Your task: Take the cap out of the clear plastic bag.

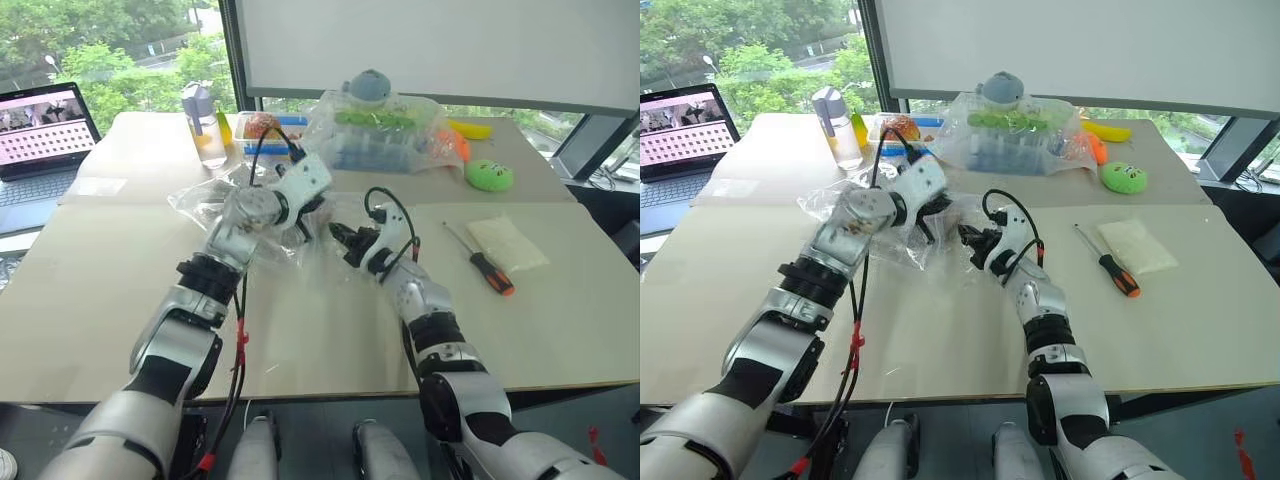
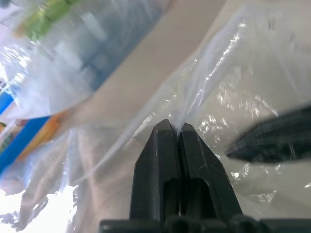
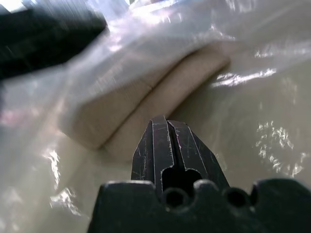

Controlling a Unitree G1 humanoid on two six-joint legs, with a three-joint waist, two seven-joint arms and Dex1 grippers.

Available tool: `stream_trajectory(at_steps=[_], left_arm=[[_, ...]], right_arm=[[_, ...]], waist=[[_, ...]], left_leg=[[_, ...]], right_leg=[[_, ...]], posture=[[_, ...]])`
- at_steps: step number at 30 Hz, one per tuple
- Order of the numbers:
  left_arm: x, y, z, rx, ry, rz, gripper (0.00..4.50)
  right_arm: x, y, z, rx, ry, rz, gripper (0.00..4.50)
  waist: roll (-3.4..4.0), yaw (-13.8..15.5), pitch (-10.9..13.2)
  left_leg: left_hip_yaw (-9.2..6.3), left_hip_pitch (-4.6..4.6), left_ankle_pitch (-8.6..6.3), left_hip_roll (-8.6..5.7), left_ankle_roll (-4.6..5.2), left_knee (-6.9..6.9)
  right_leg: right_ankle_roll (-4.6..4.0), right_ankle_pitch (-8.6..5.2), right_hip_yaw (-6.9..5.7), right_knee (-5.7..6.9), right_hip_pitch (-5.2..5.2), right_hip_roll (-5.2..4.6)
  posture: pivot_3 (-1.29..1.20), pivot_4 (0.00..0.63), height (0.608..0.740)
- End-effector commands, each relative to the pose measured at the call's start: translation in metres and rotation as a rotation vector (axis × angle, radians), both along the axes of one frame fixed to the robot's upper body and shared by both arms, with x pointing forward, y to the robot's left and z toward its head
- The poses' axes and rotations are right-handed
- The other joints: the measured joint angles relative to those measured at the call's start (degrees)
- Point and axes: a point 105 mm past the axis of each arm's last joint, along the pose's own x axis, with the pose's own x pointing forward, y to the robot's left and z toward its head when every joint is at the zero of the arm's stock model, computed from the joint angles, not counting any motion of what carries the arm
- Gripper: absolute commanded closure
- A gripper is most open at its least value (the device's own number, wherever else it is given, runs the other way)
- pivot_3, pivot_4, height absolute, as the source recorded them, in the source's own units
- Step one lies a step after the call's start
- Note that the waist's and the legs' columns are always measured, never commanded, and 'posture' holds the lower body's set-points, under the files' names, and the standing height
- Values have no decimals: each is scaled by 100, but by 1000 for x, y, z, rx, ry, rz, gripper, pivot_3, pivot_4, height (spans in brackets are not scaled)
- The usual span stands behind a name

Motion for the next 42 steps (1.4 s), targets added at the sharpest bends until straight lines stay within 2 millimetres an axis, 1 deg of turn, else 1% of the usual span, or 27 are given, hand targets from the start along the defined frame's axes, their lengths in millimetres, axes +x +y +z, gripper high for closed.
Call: stream_trajectory(at_steps=[1, 2, 4, 7, 9, 10, 12, 14, 16, 18, 19, 21, 23, 26, 31, 34, 37, 39, 42], left_arm=[[-19, 5, 38, -18, -7, -84, 4480], [-26, 8, 37, -4, 19, -110, 4480], [-37, 21, 43, -28, 63, -117, 4480], [-43, 33, 45, -30, 88, -99, 4480], [-46, 36, 42, -49, 110, -92, 4500], [-47, 36, 39, -52, 119, -92, 4500], [-49, 30, 33, -70, 138, -100, 4500], [-50, 24, 32, -90, 143, -107, 4500], [-50, 18, 31, -97, 146, -117, 4500], [-51, 11, 29, -97, 148, -130, 4500], [-50, 7, 28, -95, 142, -134, 4500], [-46, 0, 27, -105, 130, -129, 4500], [-46, -6, 25, -106, 132, -135, 4500], [-54, -17, 23, -122, 159, -173, 4500], [-58, -15, 22, -116, 165, -166, 4500], [-58, -14, 23, -121, 163, -155, 4500], [-60, -15, 22, -122, 163, -155, 4500], [-60, -16, 22, -125, 162, -153, 4500], [-62, -18, 22, -131, 164, -154, 4500]], right_arm=[[-4, 1, 14, 16, -11, 6, 4500], [-6, 1, 15, 39, 5, 7, 4500], [-10, -2, 18, 51, 12, -12, 4500], [-17, 0, 22, 73, 27, -13, 4500], [-22, 6, 30, 164, 67, 0, 3924], [-23, 9, 35, 208, 84, 10, 3747], [-25, 22, 38, 244, 149, 33, 3003], [-27, 33, 42, 275, 192, 55, 2392], [-29, 43, 49, 354, 244, 87, 1711], [-32, 52, 45, 352, 284, 97, 1018], [-33, 54, 39, 337, 311, 99, 666], [-33, 57, 20, 334, 394, 71, 7], [-33, 58, 5, 330, 451, 44, 7], [-33, 67, -3, 410, 496, 51, 7], [-26, 82, 4, 507, 512, 92, 7], [-26, 95, 7, 497, 518, 137, 7], [-28, 112, 10, 476, 520, 190, 7], [-29, 121, 14, 467, 515, 222, 7], [-30, 130, 17, 453, 511, 253, 7]], waist=[[0, -7, 0], [0, -24, 0], [0, -38, 0], [0, -39, 0], [0, -26, 0], [0, -19, 0], [0, -13, 0], [0, 6, 0], [0, 19, 0], [0, 17, 0], [0, 15, 0], [0, 8, 0], [0, 8, 0], [-1, -5, -1], [0, -31, -3], [-1, -76, -3], [-1, -149, -3], [0, -173, -3], [-1, -177, -3]], left_leg=[[0, 0, 0, 0, 0, -2], [0, 1, 0, 0, 0, -5], [0, 2, 0, 0, -1, -18], [-1, 5, 1, 0, -2, -26], [-1, 5, 1, -1, -1, -22], [-3, 4, 2, 0, -1, -23], [-5, 8, 2, 0, -1, -22], [-5, 9, 2, 0, -1, -19], [-5, 8, 2, 0, -2, -14], [-5, 8, 2, 0, -2, -12], [-5, 8, 2, 0, -1, -12], [-5, 8, 3, 0, 0, -12], [-5, 8, 9, 0, 10, -13], [-5, 10, 9, 0, 10, -12], [-6, 56, 2, 0, -1, -14], [-6, 63, 1, 0, -2, -15], [-6, 62, 1, 0, -2, -14], [-7, 62, 2, 0, -1, -16], [-11, 61, 3, 0, 1, -27]], right_leg=[[0, -1, 0, 0, -1, 0], [0, -1, 0, 0, 0, 0], [-4, -2, 1, 0, -5, 0], [-35, -6, 0, 22, -13, 0], [-44, -17, -1, 48, -20, -1], [-41, -20, -2, 54, -24, 1], [-42, -21, -2, 63, -24, 0], [-35, -22, -3, 64, -22, 0], [-23, -29, -7, 62, -17, -3], [-20, -30, -6, 59, -16, -3], [-24, -28, -6, 59, -16, -3], [-26, -28, -6, 59, -16, -2], [-28, -29, -6, 58, -15, -1], [-21, -33, -6, 57, -12, -1], [-19, -33, -4, 56, 23, -1], [-53, -47, -4, 56, 27, -2], [-53, -47, -3, 56, 26, -2], [-27, -32, -2, 57, 21, 0], [-24, -34, -2, 57, 15, 3]], posture=[[0, 150, 740], [0, 150, 740], [0, 150, 740], [0, 150, 740], [0, 150, 740], [0, 150, 740], [0, 150, 740], [0, 150, 740], [0, 150, 740], [0, 150, 740], [0, 150, 740], [0, 150, 740], [0, 150, 740], [0, 150, 740], [0, 150, 740], [0, 150, 740], [0, 150, 740], [0, 150, 740], [0, 150, 740]])
